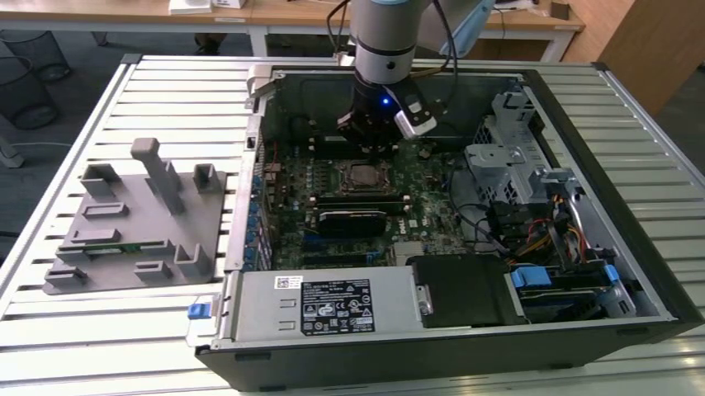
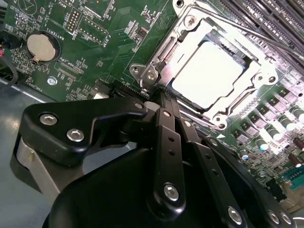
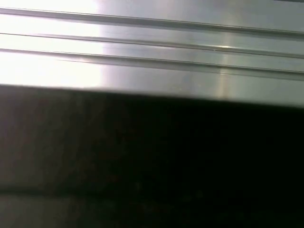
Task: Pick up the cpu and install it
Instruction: 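Install the first cpu locking lever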
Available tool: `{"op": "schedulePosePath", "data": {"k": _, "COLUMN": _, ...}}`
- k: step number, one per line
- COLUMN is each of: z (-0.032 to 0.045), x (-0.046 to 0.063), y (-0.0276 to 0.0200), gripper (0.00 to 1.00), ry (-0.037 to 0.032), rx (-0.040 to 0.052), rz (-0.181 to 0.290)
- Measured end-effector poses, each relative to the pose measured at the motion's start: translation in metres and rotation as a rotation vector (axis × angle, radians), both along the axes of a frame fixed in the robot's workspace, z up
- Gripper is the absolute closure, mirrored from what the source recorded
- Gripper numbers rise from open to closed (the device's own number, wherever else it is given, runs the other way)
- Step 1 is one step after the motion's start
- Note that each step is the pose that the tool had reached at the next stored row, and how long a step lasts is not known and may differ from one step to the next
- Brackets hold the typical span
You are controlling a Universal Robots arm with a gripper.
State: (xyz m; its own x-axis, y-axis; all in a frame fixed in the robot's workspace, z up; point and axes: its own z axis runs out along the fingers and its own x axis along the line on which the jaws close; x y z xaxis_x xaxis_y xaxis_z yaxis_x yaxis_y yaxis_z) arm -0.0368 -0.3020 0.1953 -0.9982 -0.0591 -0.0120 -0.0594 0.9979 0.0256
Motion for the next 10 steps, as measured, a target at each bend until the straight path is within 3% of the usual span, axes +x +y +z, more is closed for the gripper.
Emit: {"op": "schedulePosePath", "data": {"k": 10, "z": 0.0042, "x": 0.0002, "y": 0.0000, "gripper": 0.89, "ry": -0.0007, "rx": -0.0002, "rz": 0.000}}
